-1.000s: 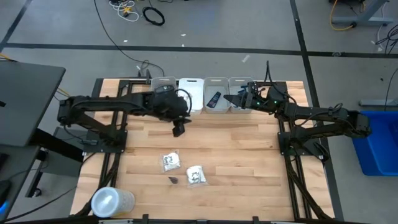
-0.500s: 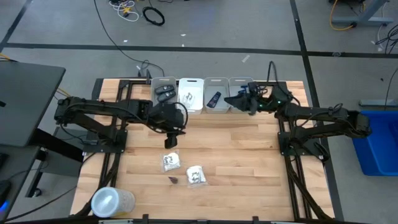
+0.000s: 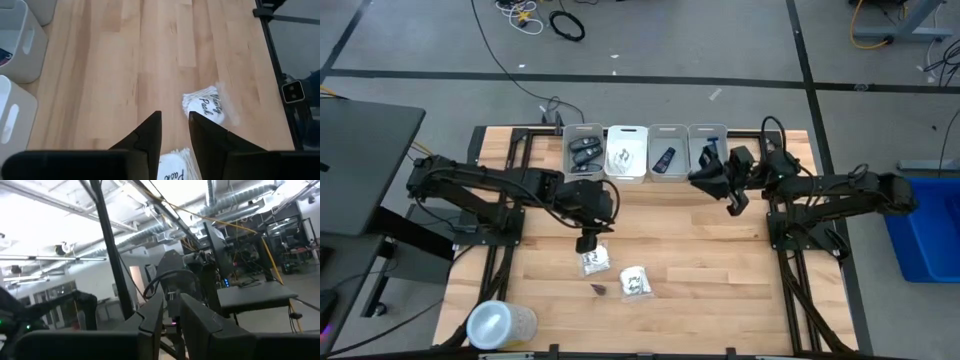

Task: Pick & Place Travel size toiletries
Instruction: Put the blue shave cream into the middle gray bin

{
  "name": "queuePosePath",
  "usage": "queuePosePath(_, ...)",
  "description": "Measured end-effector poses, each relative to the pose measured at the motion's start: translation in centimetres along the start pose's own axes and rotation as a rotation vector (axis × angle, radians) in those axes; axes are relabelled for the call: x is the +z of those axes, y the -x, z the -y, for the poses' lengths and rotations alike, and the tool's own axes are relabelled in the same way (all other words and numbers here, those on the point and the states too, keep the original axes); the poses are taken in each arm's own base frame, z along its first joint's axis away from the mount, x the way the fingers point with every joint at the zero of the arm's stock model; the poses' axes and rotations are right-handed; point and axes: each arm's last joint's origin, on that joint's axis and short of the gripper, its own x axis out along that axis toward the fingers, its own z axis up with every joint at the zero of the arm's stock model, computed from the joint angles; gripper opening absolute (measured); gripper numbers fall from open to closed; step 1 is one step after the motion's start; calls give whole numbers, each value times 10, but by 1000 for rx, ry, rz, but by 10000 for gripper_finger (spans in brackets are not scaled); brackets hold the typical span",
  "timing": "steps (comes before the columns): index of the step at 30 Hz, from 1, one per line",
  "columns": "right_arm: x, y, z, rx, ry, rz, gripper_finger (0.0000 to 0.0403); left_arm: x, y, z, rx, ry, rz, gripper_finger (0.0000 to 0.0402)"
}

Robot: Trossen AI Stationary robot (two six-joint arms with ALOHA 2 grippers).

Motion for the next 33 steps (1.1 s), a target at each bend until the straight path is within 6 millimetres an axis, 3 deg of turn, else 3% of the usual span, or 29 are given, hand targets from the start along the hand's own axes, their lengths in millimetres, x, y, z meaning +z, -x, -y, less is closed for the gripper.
queuePosePath(9,-15,-3,-5,-6,77,-109,68,-2,0,8,-36,-5,-9,103)
queuePosePath(27,26,20,-28,-95,127,78,66,-1,0,8,-35,18,-1,103)
queuePosePath(33,23,26,-24,-270,114,28,66,0,0,8,-36,22,4,103)
